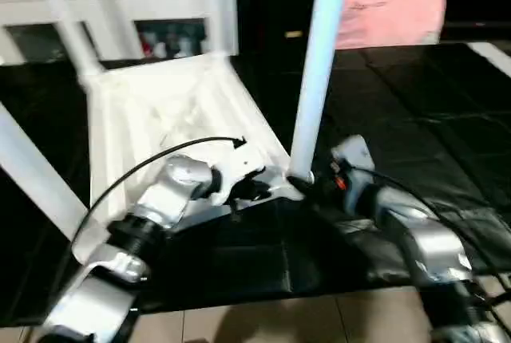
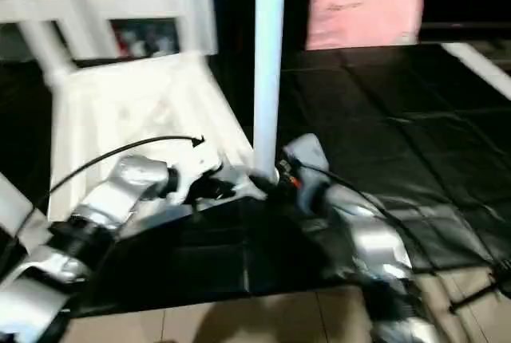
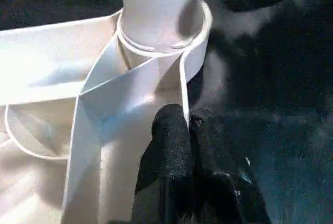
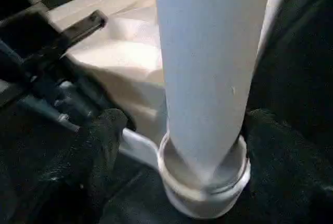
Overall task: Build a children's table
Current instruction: Rotate leg to tighten
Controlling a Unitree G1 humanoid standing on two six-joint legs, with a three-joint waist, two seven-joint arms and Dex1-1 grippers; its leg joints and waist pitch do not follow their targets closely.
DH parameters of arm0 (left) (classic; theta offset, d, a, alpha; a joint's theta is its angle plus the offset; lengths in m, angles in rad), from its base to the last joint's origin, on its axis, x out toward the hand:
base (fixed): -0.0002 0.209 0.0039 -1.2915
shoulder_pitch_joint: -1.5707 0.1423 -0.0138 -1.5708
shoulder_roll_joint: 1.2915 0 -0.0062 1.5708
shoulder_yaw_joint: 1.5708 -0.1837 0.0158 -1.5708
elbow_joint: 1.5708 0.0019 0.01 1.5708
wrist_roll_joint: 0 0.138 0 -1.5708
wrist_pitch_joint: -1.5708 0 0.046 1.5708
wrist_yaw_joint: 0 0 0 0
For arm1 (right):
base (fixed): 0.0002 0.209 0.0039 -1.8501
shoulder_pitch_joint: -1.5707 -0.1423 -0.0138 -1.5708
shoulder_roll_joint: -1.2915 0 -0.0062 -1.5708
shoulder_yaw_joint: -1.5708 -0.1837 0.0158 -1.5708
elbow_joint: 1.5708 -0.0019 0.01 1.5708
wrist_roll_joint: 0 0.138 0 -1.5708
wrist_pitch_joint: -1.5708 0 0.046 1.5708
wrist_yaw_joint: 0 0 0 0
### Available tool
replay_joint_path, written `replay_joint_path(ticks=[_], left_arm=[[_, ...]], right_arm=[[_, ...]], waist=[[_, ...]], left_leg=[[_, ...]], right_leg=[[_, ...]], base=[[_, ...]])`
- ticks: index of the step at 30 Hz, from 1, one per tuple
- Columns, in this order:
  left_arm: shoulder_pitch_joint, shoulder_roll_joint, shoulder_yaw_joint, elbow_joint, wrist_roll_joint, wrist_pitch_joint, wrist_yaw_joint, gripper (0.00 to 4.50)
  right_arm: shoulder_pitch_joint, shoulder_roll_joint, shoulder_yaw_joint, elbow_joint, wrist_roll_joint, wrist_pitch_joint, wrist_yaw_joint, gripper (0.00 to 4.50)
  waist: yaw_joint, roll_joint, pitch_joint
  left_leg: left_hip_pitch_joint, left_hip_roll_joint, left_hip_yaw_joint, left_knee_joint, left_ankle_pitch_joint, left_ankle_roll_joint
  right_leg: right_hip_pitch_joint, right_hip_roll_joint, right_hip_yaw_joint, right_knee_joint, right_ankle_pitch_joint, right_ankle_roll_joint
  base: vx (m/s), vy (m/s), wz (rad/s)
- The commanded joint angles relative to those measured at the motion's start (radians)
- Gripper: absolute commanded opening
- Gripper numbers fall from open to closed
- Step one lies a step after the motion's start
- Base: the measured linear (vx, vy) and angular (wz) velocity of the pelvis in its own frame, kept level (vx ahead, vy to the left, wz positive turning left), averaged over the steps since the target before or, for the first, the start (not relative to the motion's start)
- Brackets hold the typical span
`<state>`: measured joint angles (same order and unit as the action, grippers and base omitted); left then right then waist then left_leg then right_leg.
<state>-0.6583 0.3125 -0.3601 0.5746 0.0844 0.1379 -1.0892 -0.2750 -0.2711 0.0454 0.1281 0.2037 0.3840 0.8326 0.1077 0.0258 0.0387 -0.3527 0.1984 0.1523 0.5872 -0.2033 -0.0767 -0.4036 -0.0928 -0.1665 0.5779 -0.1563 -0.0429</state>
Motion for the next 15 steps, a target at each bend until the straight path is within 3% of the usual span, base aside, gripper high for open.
replay_joint_path(ticks=[1,2,3,5,6,9,10,15], left_arm=[[-0.016,-0.010,-0.031,-0.027,0.002,-0.087,-0.041,0.00],[-0.018,-0.007,-0.038,-0.010,0.009,-0.118,-0.042,0.00],[-0.021,-0.008,-0.037,0.002,0.010,-0.130,-0.041,0.00],[-0.024,-0.010,-0.037,0.015,0.013,-0.143,-0.038,0.00],[-0.034,-0.017,-0.033,0.046,0.015,-0.169,-0.022,0.00],[-0.050,-0.030,-0.021,0.087,0.023,-0.198,0.023,0.00],[-0.053,-0.033,-0.018,0.094,0.025,-0.202,0.033,0.00],[-0.042,-0.047,0.039,0.080,-0.008,-0.160,0.092,0.00]], right_arm=[[0.027,-0.032,0.017,-0.084,0.074,0.029,0.106,4.17],[0.060,-0.078,0.001,-0.146,0.128,0.050,0.172,4.29],[0.072,-0.098,-0.007,-0.167,0.145,0.059,0.196,4.29],[0.085,-0.118,-0.017,-0.186,0.159,0.068,0.216,4.41],[0.103,-0.142,-0.035,-0.212,0.180,0.065,0.236,4.41],[0.117,-0.154,-0.059,-0.228,0.191,0.051,0.237,4.41],[0.120,-0.156,-0.062,-0.231,0.191,0.049,0.237,4.41],[0.136,-0.157,-0.070,-0.264,0.194,0.057,0.186,4.41]], waist=[[0.005,-0.011,-0.073],[0.017,-0.005,-0.070],[0.026,-0.007,-0.069],[0.034,-0.007,-0.066],[0.035,-0.006,-0.062],[0.036,-0.007,-0.060],[0.037,-0.008,-0.062],[0.036,-0.012,-0.067]], left_leg=[[-0.006,0.038,-0.003,-0.053,-0.025,0.112],[0.001,0.042,0.000,-0.053,-0.050,0.119],[0.002,0.044,0.000,-0.054,-0.068,0.118],[0.000,0.043,0.002,-0.057,-0.092,0.110],[-0.002,0.036,0.002,-0.061,-0.128,0.086],[0.003,0.033,0.004,-0.063,-0.158,0.064],[0.006,0.031,0.004,-0.061,-0.160,0.059],[-0.002,0.034,0.001,-0.061,-0.131,0.057]], right_leg=[[0.075,-0.074,0.076,-0.051,-0.142,-0.115],[0.069,-0.074,0.077,-0.058,-0.165,-0.113],[0.068,-0.075,0.078,-0.055,-0.174,-0.113],[0.069,-0.073,0.076,-0.064,-0.215,-0.098],[0.071,-0.073,0.073,-0.076,-0.304,-0.069],[0.066,-0.074,0.072,-0.089,-0.390,-0.036],[0.062,-0.072,0.072,-0.093,-0.397,-0.027],[0.068,-0.072,0.074,-0.079,-0.334,-0.040]], base=[[0.000,0.000,0.00],[0.000,0.000,0.00],[0.000,0.000,0.00],[0.000,0.000,0.00],[0.000,0.000,0.00],[0.000,0.000,0.00],[0.000,0.000,0.00],[0.000,0.000,0.00]])
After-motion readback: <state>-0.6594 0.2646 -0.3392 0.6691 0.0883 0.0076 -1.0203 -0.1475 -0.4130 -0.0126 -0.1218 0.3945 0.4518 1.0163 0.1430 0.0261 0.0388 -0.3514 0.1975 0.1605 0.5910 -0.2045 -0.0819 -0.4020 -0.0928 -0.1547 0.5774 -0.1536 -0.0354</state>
